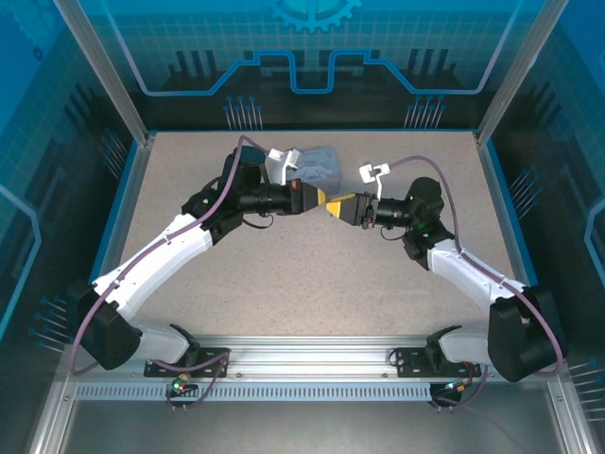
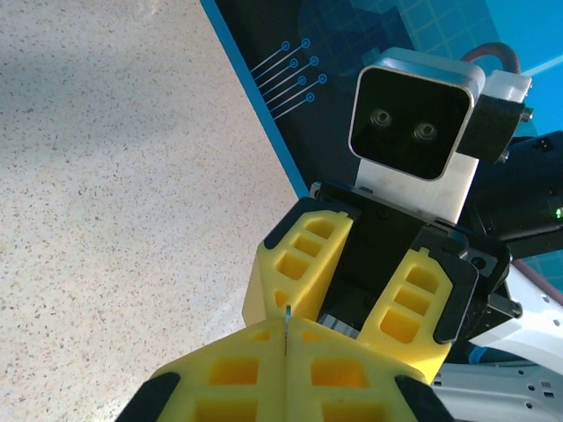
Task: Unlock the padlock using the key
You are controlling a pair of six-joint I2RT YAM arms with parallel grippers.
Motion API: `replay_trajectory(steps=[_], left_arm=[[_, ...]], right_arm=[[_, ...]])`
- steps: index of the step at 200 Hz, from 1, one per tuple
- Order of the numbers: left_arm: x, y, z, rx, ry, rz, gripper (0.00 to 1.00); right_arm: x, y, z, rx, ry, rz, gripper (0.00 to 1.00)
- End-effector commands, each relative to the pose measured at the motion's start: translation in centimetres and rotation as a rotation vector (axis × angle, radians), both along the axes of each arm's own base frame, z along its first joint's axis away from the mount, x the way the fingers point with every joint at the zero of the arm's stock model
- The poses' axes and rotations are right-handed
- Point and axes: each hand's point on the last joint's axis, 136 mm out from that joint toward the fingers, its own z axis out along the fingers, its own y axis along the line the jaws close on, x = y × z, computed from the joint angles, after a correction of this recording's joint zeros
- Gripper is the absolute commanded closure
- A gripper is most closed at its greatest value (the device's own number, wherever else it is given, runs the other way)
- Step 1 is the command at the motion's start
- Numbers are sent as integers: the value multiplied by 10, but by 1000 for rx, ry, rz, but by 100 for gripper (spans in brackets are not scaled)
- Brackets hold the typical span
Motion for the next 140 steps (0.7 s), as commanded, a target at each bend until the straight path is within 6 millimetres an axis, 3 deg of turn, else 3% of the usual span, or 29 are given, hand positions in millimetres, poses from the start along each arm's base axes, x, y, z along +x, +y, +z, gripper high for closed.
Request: replay_trajectory(steps=[1,61,114,140], left_arm=[[-2,7,-5,23,-14,-19,100],[-9,-1,-1,-2,-16,-93,100],[-26,2,7,33,-95,-187,100],[-40,4,9,70,-139,-265,100]], right_arm=[[-14,-4,12,-24,-85,51,72],[-15,-5,12,-44,-91,51,70],[-21,-24,-10,-135,-176,70,48],[-31,-25,-7,-137,-263,128,44]])
